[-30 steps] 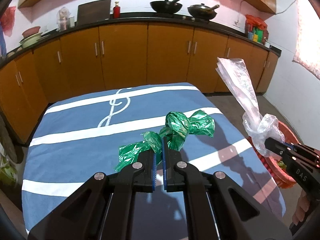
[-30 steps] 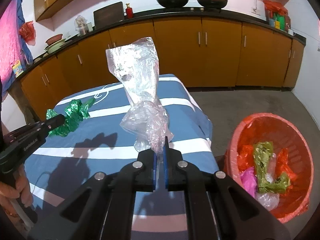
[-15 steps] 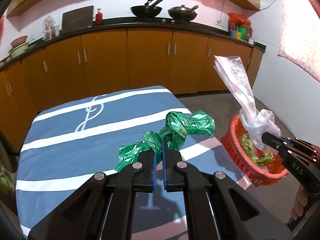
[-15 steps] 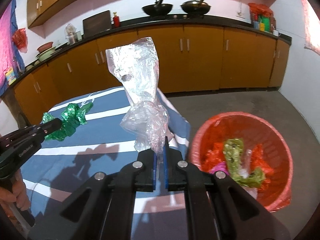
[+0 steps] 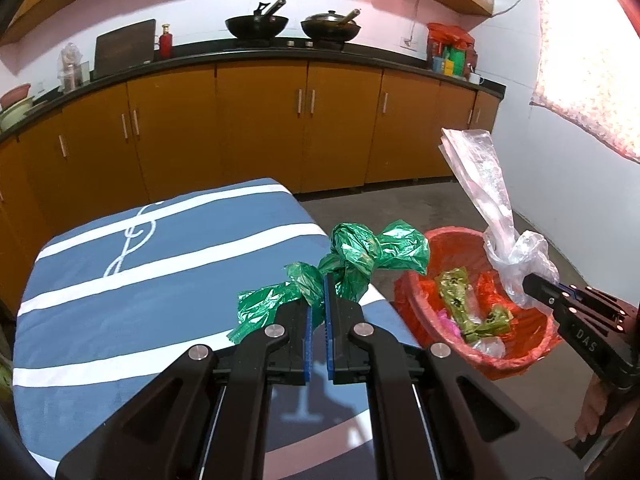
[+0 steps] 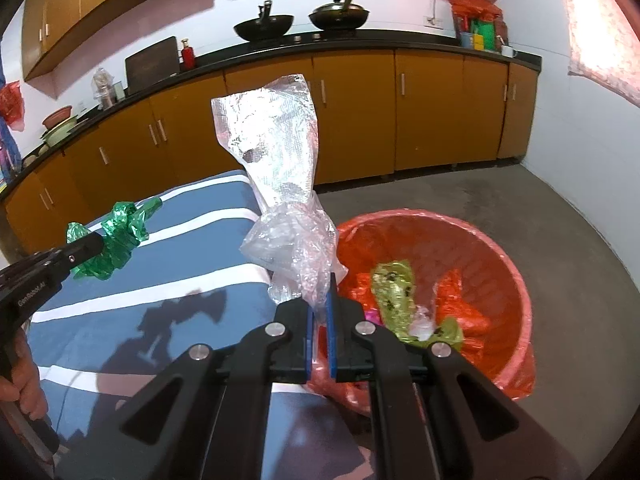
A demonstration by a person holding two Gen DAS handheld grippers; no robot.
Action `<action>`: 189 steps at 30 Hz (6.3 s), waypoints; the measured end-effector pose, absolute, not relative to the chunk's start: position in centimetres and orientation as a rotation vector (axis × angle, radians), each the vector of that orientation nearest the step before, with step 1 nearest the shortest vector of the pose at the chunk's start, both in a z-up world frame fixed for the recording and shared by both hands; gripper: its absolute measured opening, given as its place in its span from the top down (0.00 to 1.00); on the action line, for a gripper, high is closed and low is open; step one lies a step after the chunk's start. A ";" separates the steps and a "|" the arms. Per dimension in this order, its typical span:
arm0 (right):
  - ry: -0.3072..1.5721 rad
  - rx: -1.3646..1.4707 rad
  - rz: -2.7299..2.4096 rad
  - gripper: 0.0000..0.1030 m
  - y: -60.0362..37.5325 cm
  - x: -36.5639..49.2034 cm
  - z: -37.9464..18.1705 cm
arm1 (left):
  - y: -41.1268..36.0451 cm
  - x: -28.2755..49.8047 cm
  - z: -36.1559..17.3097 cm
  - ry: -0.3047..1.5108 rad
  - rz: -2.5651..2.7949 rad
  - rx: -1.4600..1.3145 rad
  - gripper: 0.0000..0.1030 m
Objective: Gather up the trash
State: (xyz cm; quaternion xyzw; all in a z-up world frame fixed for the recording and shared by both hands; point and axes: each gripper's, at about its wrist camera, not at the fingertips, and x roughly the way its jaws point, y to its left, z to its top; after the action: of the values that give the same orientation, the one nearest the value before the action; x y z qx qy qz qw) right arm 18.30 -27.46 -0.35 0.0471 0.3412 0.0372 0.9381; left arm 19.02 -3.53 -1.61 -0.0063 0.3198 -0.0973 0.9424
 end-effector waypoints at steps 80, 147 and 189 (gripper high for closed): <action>0.764 0.267 -0.192 0.67 -40.5 18.1 -5.6 | -18.5 24.2 -5.9 0.761 -0.458 0.056 0.70; 0.330 0.033 -0.069 0.04 -26.4 -4.6 4.7 | 1.3 -0.8 1.2 0.348 0.009 0.048 0.02; 0.324 0.043 -0.108 0.04 -26.4 -5.0 4.0 | 1.5 -1.4 0.4 0.356 0.001 0.041 0.02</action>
State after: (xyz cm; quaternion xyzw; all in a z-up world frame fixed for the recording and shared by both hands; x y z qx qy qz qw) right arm -4.98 -26.41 3.99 0.0216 0.1614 -0.0539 0.9852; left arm -1.36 1.47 0.37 0.0203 0.1769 0.0006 0.9840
